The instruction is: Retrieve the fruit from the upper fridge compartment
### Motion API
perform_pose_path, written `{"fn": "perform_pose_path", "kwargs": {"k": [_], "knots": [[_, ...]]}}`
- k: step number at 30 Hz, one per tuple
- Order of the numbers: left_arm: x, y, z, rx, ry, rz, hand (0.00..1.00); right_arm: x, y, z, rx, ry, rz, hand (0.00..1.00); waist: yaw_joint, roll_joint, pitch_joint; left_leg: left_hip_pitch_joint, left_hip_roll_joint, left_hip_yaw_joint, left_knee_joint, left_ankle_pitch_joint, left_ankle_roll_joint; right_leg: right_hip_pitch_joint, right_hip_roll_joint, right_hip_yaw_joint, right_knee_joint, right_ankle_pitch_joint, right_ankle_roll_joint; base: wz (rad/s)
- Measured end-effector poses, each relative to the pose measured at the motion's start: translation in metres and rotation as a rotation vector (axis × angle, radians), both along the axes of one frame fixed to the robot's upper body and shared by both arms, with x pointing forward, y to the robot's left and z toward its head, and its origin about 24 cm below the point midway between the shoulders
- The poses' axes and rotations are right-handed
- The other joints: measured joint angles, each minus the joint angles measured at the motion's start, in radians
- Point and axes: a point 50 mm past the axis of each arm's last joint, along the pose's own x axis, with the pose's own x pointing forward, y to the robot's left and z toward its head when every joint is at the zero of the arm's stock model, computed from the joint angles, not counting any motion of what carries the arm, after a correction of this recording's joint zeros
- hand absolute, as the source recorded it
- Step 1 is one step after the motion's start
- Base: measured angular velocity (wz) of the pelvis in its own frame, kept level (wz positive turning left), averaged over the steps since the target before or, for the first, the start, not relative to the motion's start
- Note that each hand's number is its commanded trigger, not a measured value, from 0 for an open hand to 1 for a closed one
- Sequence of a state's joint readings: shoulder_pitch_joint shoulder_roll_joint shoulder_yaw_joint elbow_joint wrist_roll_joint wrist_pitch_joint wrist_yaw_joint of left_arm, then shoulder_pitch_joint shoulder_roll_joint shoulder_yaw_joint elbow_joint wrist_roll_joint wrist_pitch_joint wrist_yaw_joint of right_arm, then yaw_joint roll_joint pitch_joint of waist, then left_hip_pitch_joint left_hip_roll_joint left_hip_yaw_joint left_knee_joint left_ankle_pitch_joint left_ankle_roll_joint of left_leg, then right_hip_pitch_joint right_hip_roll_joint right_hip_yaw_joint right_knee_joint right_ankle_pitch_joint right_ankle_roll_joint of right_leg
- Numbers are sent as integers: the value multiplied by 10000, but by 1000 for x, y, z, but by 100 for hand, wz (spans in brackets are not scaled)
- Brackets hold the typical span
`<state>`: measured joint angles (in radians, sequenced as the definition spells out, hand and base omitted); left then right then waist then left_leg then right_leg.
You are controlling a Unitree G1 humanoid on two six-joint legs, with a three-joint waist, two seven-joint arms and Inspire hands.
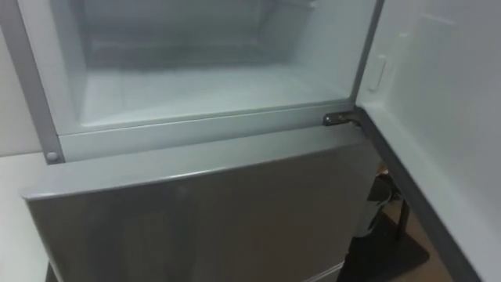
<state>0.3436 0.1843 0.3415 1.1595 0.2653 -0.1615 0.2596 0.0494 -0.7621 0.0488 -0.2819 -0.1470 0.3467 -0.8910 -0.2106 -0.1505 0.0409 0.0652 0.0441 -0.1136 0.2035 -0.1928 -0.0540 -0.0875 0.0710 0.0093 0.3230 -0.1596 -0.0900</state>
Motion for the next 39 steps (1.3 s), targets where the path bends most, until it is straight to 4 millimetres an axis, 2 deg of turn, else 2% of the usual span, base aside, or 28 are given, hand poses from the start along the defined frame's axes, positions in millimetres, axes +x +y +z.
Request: {"fn": "perform_pose_path", "kwargs": {"k": [2,3,4,5,6,7,8,10,11,12,13,15,16,20,22,26,30,34,39], "knots": [[0,0,0,16,1,-19,0,0,6,7,-190,-255,446,0,-25,1,0,3,0,-3,7,14,-15,1,-16,-63,41,-15,-15,9],[0,2,1,132,14,-17,0,0,14,30,-798,-776,1157,0,3,-11,-12,-34,-6,4,4,31,-23,0,-16,-116,58,-27,-37,8],[1,8,3,302,92,-176,0,1,25,63,-2188,-1890,1745,0,52,-126,-102,-91,-25,5,29,49,-23,-53,-6,-179,58,-48,-76,10],[3,12,5,392,140,-344,0,2,26,72,-2868,-2251,1684,0,108,-223,-179,-132,-42,6,39,50,-24,-131,0,-236,49,-69,-114,8],[4,19,7,512,303,-686,0,0,25,86,-2977,-3216,1252,0,275,-372,-364,-216,-22,10,68,61,-43,-205,-27,-438,19,-75,-171,-7],[7,22,8,479,513,-953,0,-1,28,99,-3433,-4080,1046,0,515,-505,-483,-235,4,3,200,62,-51,-172,-18,-487,22,-42,-209,-6],[9,22,7,412,566,-1114,0,-5,29,106,-3847,-4511,989,0,607,-548,-522,-283,16,2,269,57,-58,-157,-22,-540,12,-40,-209,9],[20,15,3,-72,707,-1848,0,-23,53,133,-5921,-6582,1796,0,846,-532,-507,-400,50,-35,369,21,-110,4,8,-673,-181,15,-181,43],[22,13,2,-208,779,-2069,0,-28,62,139,-6493,-7064,2168,0,907,-531,-510,-394,54,-54,329,15,-121,43,30,-652,-236,42,-158,32],[29,9,0,-451,849,-2479,0,-37,78,146,-7382,-7899,2869,0,1250,-522,-503,-332,61,-79,234,-19,-150,153,67,-598,-399,121,-89,11],[33,6,-2,-647,853,-2774,0,-47,93,148,-7997,-8413,3693,0,1653,-508,-499,-226,75,-88,154,-23,-156,362,115,-533,-678,275,-61,0],[34,3,-3,-914,986,-3061,0,-55,108,146,-8638,-8719,4530,0,1975,-507,-497,-148,77,-177,184,-63,-118,695,156,-496,-1051,385,27,21],[33,1,-4,-1159,1104,-3129,0,-57,112,144,-8864,-8646,4865,0,2077,-511,-495,-130,1,-295,186,-80,-77,807,175,-426,-1168,422,79,30],[31,0,-5,-1584,1251,-3103,0,-57,119,141,-9248,-8035,5532,0,2444,-480,-487,-86,-168,-316,136,-106,146,930,66,-412,-1234,425,117,4],[31,-1,-6,-1833,1246,-2983,0,-57,123,140,-9540,-7623,6031,0,2474,-455,-480,83,-224,-325,-63,-56,243,1113,-8,-427,-1375,473,70,5],[31,-3,-7,-2164,1330,-2968,0,-59,129,145,-9964,-7807,6422,0,2465,-435,-460,257,-233,-296,-206,-128,349,1294,-11,-394,-1499,453,100,-2],[35,-8,-9,-2408,1177,-2941,0,-62,131,147,-10231,-8251,6638,0,2465,-357,-386,330,-228,-294,-252,-240,438,1474,-16,-423,-1729,418,142,0],[37,-7,-9,-2441,1152,-2996,0,-58,120,149,-9930,-8748,6258,0,2395,-213,-278,347,-259,-331,-255,-307,508,1539,-74,-521,-1792,352,195,7],[38,-7,-9,-2428,1137,-2992,0,-46,92,145,-9253,-8874,5211,0,2431,-185,-281,366,-269,-342,-327,-306,514,1572,-111,-622,-1877,320,215,5]]}}
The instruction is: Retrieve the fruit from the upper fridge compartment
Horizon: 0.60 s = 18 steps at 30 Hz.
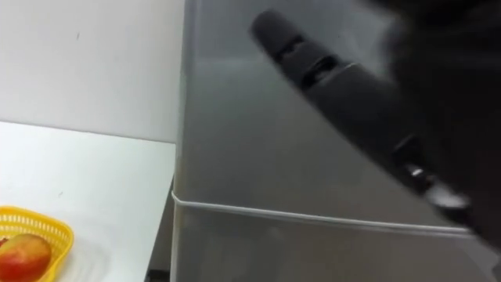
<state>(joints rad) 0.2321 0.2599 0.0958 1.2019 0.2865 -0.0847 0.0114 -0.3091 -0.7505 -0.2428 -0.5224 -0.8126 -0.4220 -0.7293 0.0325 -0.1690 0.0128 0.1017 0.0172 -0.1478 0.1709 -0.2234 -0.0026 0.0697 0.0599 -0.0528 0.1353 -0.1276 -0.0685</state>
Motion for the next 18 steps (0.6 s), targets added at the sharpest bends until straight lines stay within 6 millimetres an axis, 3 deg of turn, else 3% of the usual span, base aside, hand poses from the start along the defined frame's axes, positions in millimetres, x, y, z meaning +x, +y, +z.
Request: {"fn": "perform_pose_path", "kwargs": {"k": [4,7,8,10,14,18], "knots": [[-6,0,0,17,140,48,0,10,-35,-10,1229,308,-993,0,-67,-20,-27,-39,-28,5,22,2,2,5,-40,-62,6,-50,19,6],[-10,3,1,152,206,290,0,10,-76,-27,2855,860,-2125,0,-92,-7,-90,-30,-38,108,54,-2,8,17,-64,-68,29,-80,35,1],[-11,3,1,179,241,292,0,10,-81,-31,3158,954,-2251,0,-102,22,-105,-35,-43,110,74,-5,13,24,-68,-72,30,-80,36,0],[-14,2,1,234,328,334,0,8,-102,-49,4206,1289,-2928,0,-298,151,-172,-25,-59,136,105,-21,40,84,-112,-189,26,-87,51,6],[-16,4,1,316,389,624,0,-2,-127,-73,5678,1645,-4018,0,-493,368,-196,-8,-42,454,89,-21,41,133,-113,-113,39,-117,86,1],[-17,5,1,396,435,841,0,-17,-156,-100,8507,1923,-4105,0,-560,653,-188,25,-13,765,132,-24,44,67,-107,68,92,-128,107,-10]]}}
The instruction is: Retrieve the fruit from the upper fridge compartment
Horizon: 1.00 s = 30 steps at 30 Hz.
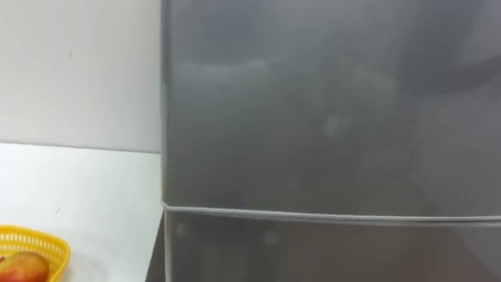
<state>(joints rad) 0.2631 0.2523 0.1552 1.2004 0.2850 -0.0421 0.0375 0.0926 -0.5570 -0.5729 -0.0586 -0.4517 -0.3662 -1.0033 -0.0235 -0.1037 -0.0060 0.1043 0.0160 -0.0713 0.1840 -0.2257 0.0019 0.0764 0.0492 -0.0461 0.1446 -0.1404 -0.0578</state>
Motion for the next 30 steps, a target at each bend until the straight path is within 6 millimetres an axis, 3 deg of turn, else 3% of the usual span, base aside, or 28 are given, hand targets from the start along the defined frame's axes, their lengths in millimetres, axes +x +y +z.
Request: {"fn": "perform_pose_path", "kwargs": {"k": [2,6,11,13,16,19,22,25,30], "knots": [[0,-1,0,132,-69,87,0,-10,-13,-23,1485,259,-472,0,22,33,11,48,0,40,-25,0,0,-44,8,101,97,-51,1,-9],[-3,-12,-4,60,85,272,0,-30,-28,-88,4573,1492,-1764,0,12,269,7,67,2,159,-64,-8,15,-87,19,176,125,-48,7,-10],[-5,-17,-6,-42,316,369,0,-49,-24,-166,7733,3440,-2864,0,20,562,40,88,6,182,-91,-17,29,-73,13,192,88,-57,9,-1],[-7,-19,-6,-59,348,622,0,-62,-11,-211,9452,5181,-3129,0,69,674,-6,115,11,197,-141,-15,30,-75,16,242,89,-78,5,0],[-14,-24,-7,-189,460,716,0,-80,7,-253,10746,7537,-3149,0,84,818,-9,128,9,275,-130,-13,29,-70,7,222,97,-121,5,2],[-17,-29,-8,-456,648,759,0,-110,33,-301,12716,10426,-3328,0,195,846,-1,236,17,305,-151,-13,27,-39,-62,188,103,-215,-18,2],[-18,-30,-9,-527,632,864,0,-135,46,-323,13794,12474,-3301,0,322,831,2,337,-13,321,-158,-13,27,66,-98,165,133,-319,10,6],[-16,-32,-9,-663,670,850,0,-147,58,-336,14588,14115,-2809,0,406,886,47,345,-30,383,-159,-14,27,87,-120,183,113,-331,30,0],[-17,-37,-11,-846,976,847,0,-159,80,-352,15664,16363,-1971,0,452,883,51,361,-78,347,-159,-14,29,124,-164,149,108,-321,61,1]]}}
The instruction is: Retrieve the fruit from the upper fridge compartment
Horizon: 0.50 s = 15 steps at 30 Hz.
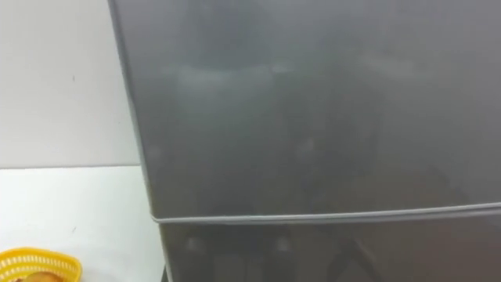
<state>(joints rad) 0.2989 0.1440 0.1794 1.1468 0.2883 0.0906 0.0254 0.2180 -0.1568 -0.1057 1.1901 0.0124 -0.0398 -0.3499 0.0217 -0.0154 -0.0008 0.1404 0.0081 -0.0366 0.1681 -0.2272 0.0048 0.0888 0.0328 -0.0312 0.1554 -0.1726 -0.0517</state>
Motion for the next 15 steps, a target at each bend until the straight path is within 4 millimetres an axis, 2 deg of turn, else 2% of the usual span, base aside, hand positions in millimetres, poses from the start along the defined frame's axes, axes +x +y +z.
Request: {"fn": "perform_pose_path", "kwargs": {"k": [4,7,15], "knots": [[-4,-4,-1,-130,406,-38,0,-15,10,-6,1162,1161,709,0,64,16,4,28,-62,-81,16,-1,2,112,-75,-128,-16,-50,50,11],[-4,-7,-2,-187,616,-81,0,-19,14,-9,1803,1880,1387,0,95,46,10,22,-106,-87,32,-4,8,153,-147,-282,17,-115,88,16],[2,-10,-3,-238,858,-415,0,-6,19,-11,2402,2679,2653,0,104,161,9,10,-140,-137,54,-79,135,91,-154,-320,186,-203,128,2]]}}
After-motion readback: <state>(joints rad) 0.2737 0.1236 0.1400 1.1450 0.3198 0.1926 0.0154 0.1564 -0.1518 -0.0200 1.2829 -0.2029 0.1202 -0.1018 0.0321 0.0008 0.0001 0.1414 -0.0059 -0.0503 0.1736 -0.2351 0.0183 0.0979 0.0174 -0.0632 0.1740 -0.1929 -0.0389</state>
